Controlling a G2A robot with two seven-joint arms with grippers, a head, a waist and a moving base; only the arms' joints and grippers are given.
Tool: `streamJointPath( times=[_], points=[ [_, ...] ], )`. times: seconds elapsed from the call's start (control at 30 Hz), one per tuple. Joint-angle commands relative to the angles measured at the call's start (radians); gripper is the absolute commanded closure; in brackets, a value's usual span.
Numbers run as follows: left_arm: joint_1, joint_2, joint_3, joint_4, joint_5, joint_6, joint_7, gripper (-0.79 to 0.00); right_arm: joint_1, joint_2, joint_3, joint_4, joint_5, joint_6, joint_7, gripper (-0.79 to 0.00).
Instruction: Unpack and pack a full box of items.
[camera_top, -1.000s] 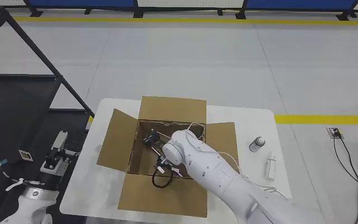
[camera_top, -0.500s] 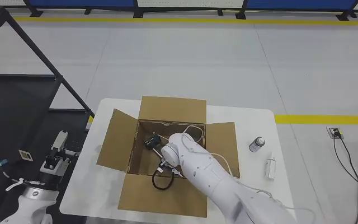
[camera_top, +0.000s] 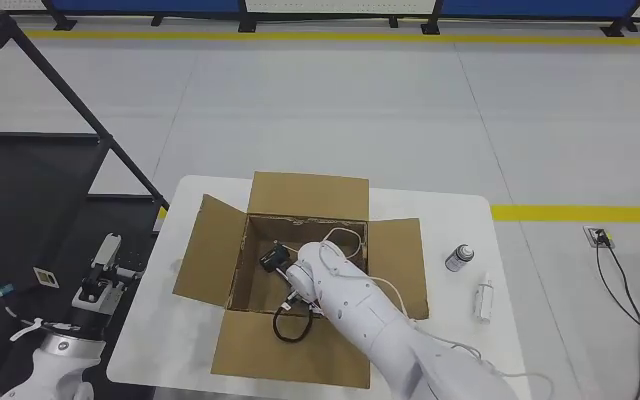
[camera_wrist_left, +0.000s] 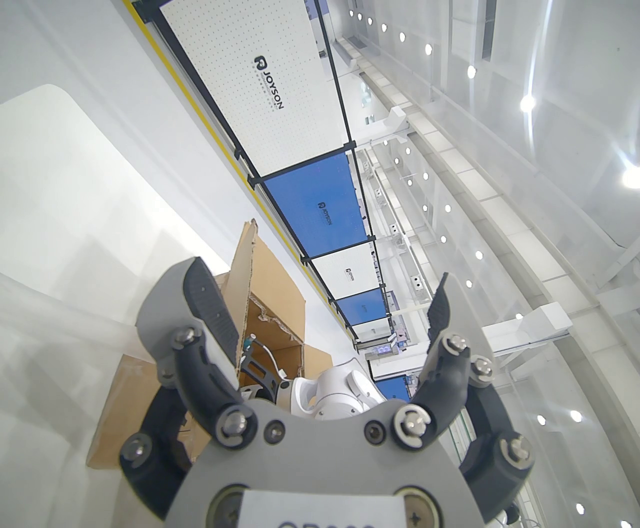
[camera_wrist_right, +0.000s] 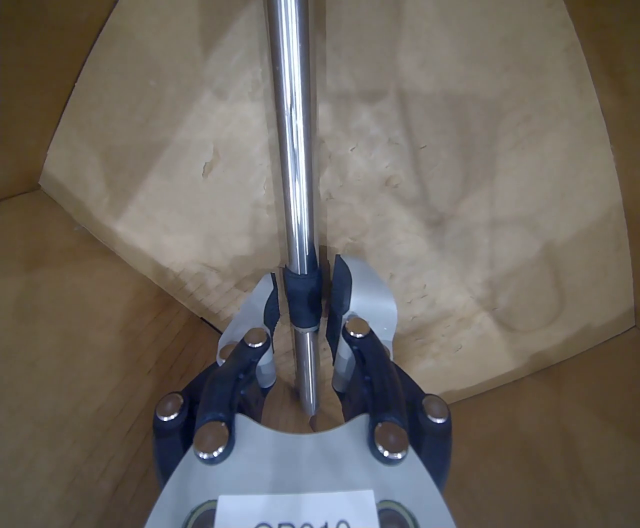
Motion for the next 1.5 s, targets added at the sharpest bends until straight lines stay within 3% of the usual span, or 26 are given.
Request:
streamJointPath(
  times=[0.0, 0.03, 0.07, 0.1, 0.83, 1.2, 1.47],
  points=[
    [0.0, 0.0, 0.0, 0.0, 0.0, 0.0, 0.0, -0.785, 0.002, -0.004, 0.003, 0.012, -0.001, -0.003, -0.005, -0.172],
    [0.0, 0.0, 0.0, 0.0, 0.0, 0.0, 0.0, -0.785, 0.002, -0.006, 0.005, 0.017, -0.001, -0.007, -0.008, -0.132],
    [0.0, 0.0, 0.0, 0.0, 0.0, 0.0, 0.0, -0.785, 0.003, -0.007, 0.007, 0.023, 0.0, -0.008, -0.01, -0.012],
    [0.0, 0.0, 0.0, 0.0, 0.0, 0.0, 0.0, -0.785, 0.005, -0.008, 0.01, 0.027, 0.002, -0.01, -0.015, 0.0],
    [0.0, 0.0, 0.0, 0.0, 0.0, 0.0, 0.0, -0.785, 0.093, 0.024, 0.124, 0.01, 0.132, -0.209, -0.019, 0.0],
    [0.0, 0.0, 0.0, 0.0, 0.0, 0.0, 0.0, -0.785, 0.107, 0.075, 0.162, -0.053, 0.111, -0.211, -0.037, 0.0],
    [0.0, 0.0, 0.0, 0.0, 0.0, 0.0, 0.0, -0.785, 0.082, 0.138, 0.212, -0.167, 0.095, -0.216, -0.032, 0.0]
  ],
)
